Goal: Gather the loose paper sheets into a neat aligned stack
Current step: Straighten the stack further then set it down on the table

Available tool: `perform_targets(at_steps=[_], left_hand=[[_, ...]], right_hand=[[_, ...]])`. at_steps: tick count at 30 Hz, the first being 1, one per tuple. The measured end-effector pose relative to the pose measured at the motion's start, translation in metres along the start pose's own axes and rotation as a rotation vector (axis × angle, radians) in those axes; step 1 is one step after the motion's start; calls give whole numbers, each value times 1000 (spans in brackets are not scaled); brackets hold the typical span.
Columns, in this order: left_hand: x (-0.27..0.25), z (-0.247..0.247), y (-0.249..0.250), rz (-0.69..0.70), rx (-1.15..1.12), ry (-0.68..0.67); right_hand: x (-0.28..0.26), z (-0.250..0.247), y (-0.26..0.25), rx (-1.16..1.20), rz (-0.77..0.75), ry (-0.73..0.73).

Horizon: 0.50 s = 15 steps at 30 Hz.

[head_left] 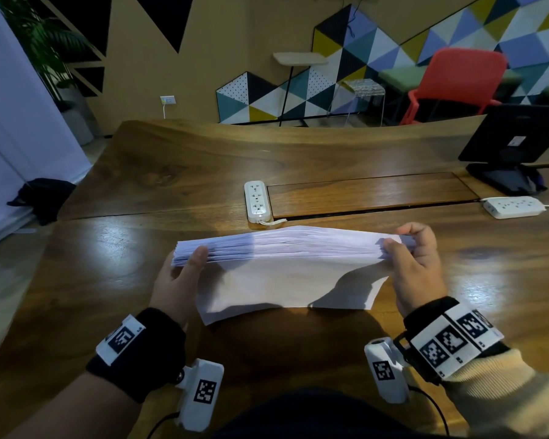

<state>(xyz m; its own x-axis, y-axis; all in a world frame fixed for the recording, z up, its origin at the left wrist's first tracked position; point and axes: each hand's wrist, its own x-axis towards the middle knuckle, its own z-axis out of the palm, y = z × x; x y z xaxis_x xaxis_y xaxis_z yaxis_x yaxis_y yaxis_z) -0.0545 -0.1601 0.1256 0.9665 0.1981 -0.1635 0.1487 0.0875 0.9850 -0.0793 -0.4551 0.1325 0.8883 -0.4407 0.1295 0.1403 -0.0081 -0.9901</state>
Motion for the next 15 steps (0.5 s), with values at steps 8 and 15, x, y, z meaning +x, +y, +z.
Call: perform_targets(at_steps=[8, 15], left_hand=[[0, 0, 0, 0, -24, -6], [2, -1, -1, 9, -23, -14]], right_hand=[[0, 0, -1, -121, -81, -56], [3, -12, -6, -400, -162, -257]])
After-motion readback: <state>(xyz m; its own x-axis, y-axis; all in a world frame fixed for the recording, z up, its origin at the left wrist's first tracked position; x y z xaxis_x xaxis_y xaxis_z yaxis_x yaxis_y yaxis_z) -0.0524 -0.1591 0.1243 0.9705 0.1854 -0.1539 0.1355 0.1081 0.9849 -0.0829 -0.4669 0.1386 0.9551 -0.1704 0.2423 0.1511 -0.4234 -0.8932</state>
